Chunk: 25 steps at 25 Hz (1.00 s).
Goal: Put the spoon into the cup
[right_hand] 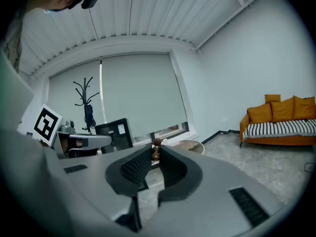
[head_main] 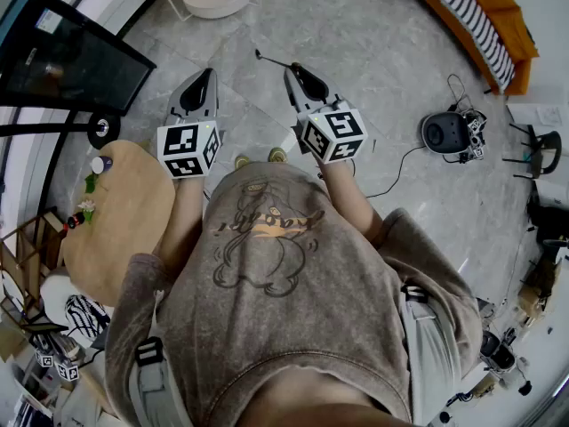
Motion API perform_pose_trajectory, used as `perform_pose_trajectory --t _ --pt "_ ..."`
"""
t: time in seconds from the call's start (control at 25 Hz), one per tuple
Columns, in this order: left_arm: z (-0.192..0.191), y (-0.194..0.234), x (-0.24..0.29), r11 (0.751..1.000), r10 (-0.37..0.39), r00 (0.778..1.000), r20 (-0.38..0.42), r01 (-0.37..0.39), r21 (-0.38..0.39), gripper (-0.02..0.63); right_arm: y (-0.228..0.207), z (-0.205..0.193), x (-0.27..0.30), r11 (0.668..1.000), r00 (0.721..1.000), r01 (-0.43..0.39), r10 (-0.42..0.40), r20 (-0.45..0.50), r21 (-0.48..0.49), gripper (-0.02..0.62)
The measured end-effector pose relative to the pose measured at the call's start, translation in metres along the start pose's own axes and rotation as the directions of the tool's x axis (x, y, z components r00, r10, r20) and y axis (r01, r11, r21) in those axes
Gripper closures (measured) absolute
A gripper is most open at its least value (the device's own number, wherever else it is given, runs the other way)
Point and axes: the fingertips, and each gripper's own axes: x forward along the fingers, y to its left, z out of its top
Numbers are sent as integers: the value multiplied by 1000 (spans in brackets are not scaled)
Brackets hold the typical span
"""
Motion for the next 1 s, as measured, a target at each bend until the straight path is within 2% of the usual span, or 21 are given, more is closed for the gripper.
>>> perform_pose_trajectory --t 0.72,1.0 --pt "-20 17 -18 999 -42 999 2 42 21 589 24 -17 -8 998 998 36 -39 57 42 534" --pt "-17 23 -4 998 -50 999 4 50 33 589 19 -18 6 998 997 30 -34 67 59 534"
